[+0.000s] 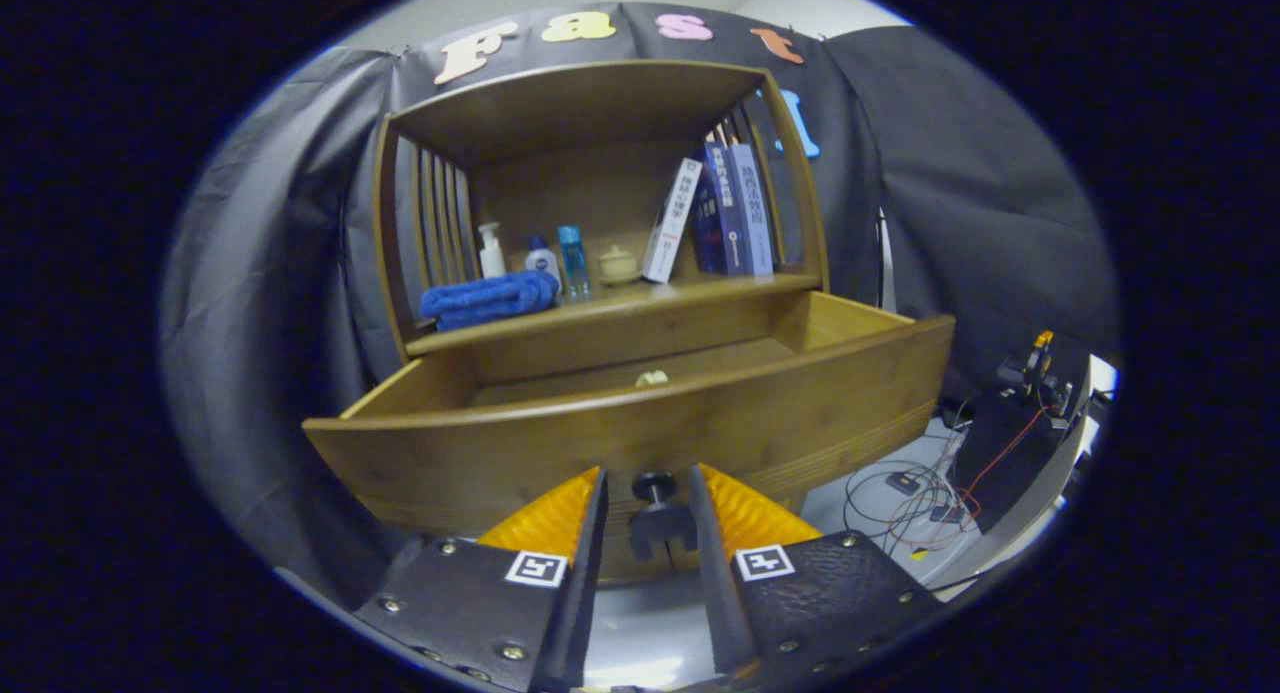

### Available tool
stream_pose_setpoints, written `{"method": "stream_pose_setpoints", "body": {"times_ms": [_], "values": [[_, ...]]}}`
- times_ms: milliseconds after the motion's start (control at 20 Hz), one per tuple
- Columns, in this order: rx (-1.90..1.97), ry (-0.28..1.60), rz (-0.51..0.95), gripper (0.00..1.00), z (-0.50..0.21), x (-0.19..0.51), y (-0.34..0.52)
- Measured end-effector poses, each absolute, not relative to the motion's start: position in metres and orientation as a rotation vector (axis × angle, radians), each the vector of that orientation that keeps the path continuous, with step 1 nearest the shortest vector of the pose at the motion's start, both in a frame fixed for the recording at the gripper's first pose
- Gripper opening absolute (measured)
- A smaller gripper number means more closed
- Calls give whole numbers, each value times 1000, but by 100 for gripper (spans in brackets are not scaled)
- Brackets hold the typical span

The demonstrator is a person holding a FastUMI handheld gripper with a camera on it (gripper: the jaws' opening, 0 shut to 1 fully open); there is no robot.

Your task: Pull open the drawer, take out the items inside it, and place them on the countertop above the cabinet.

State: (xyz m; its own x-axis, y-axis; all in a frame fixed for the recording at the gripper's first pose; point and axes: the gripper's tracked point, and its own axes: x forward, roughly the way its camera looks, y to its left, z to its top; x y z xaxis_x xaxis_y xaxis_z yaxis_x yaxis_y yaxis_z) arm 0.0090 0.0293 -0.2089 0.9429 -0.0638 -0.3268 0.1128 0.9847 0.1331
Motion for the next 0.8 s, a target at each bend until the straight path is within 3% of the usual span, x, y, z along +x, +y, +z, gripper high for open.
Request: {"method": "stream_pose_setpoints", "body": {"times_ms": [400,800], "values": [[21,228,-79,47,-126,57,39],[91,368,-170,47,-142,132,31]]}}
